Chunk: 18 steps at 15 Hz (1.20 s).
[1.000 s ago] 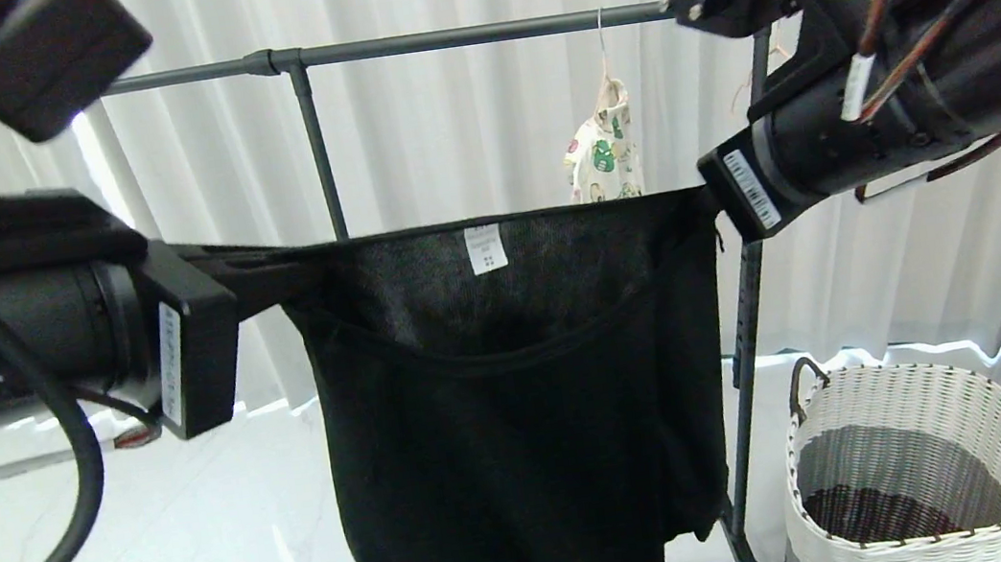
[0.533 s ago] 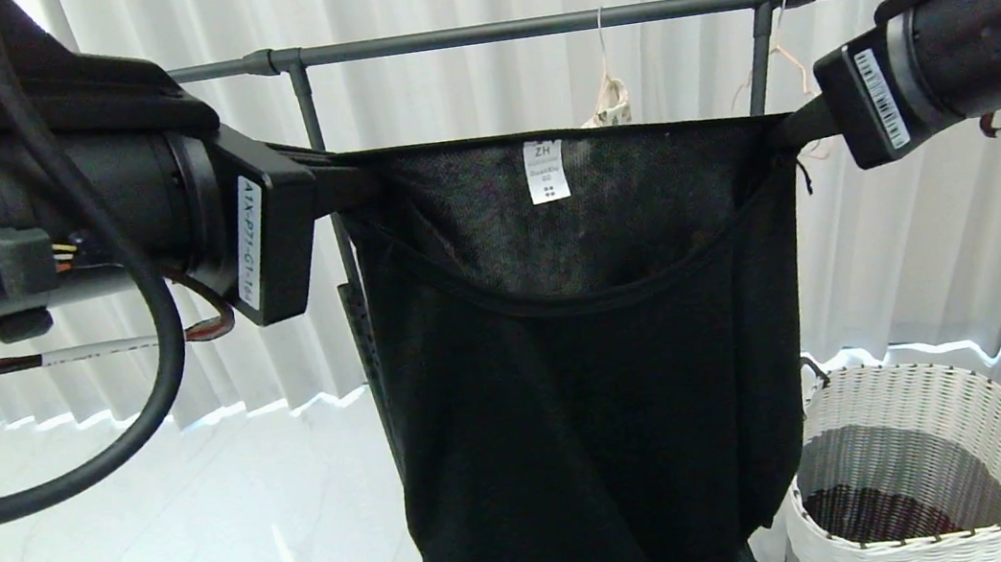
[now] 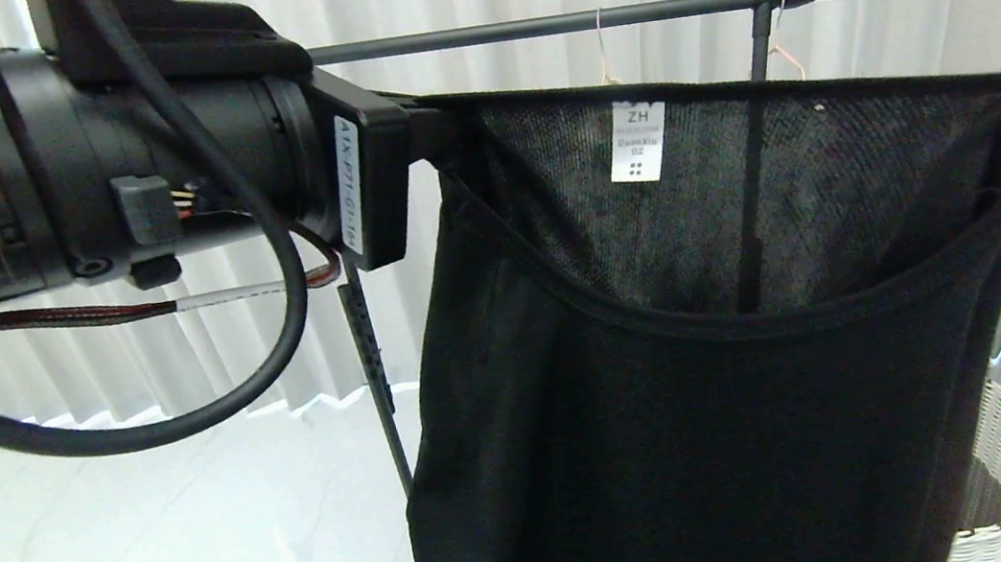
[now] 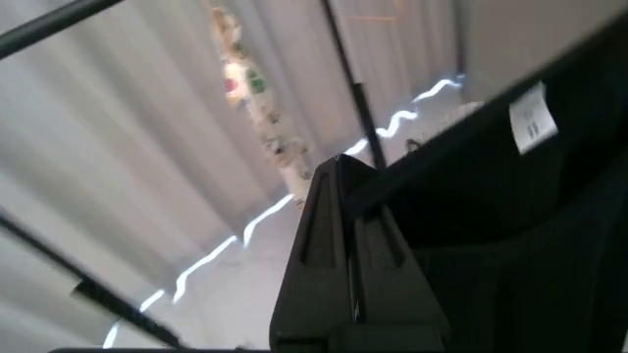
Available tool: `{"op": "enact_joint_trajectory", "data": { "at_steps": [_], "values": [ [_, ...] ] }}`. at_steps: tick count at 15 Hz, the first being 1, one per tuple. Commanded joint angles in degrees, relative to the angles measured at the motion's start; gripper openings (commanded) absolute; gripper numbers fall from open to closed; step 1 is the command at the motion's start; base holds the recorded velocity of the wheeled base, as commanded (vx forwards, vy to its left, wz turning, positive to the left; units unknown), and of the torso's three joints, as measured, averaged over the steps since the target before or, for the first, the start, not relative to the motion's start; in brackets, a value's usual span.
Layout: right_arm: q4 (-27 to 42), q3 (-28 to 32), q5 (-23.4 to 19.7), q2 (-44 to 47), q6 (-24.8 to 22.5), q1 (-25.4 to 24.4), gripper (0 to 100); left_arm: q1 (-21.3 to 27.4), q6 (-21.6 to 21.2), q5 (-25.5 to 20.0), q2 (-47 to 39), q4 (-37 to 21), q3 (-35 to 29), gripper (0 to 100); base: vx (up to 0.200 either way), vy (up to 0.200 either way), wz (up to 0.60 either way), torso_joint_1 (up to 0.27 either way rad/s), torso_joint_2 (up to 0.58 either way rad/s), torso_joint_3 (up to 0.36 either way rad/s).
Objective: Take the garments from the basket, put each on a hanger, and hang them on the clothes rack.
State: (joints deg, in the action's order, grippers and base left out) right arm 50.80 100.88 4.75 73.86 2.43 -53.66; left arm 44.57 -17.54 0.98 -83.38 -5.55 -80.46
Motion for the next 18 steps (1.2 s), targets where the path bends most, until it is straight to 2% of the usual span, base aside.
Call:
{"op": "enact_joint_trajectory", "data": {
  "at_steps": [1,3,7,9,10,12,14,15,18],
  "values": [
    [-0.17,-4.46,-1.15,-5.57,0.04,-5.31,0,-0.01,-0.04,-0.98,-2.13,0.19,-0.23,0,0.000,0.000,0.00,0.000,0.00,0.000],
    [-0.52,-4.90,-0.80,-3.73,-0.05,-6.72,0,-0.01,-0.04,-2.03,-2.13,0.10,-0.14,0,0.000,0.000,0.00,0.000,0.00,0.000],
    [-3.43,-4.90,-0.54,-2.14,-0.05,-6.45,0,-0.01,-0.04,-1.85,-1.69,0.10,0.21,0,0.000,0.000,0.00,0.000,0.00,0.000],
    [-6.15,-4.55,0.26,-0.39,-0.40,-2.67,0,-0.10,-0.12,0.43,-0.11,-0.17,2.24,0,0.000,0.000,0.00,0.000,0.00,0.000],
    [-9.05,-4.37,0.17,0.93,-1.72,-1.36,0,-0.01,0.05,2.28,1.21,-0.25,4.17,0,0.000,0.000,0.00,0.000,0.00,0.000],
    [-15.29,-4.37,-0.18,4.54,-4.62,0.84,0,0.78,0.76,2.80,4.99,-1.48,8.30,0,0.000,0.000,0.00,0.000,0.00,0.000],
    [-20.48,-3.93,-0.45,7.70,-4.80,1.10,0,3.16,3.30,2.89,7.80,-4.56,9.71,0,0.000,0.000,0.00,0.000,0.00,0.000],
    [-22.67,-2.70,-0.54,10.07,-4.80,1.19,0,6.06,6.20,2.98,9.73,-8.16,9.53,0,0.000,0.000,0.00,0.000,0.00,0.000],
    [-24.52,0.28,-3.17,13.24,-4.80,1.10,0,10.89,11.92,3.07,11.23,-11.15,9.35,0,0.000,0.000,0.00,0.000,0.00,0.000]
  ]
}}
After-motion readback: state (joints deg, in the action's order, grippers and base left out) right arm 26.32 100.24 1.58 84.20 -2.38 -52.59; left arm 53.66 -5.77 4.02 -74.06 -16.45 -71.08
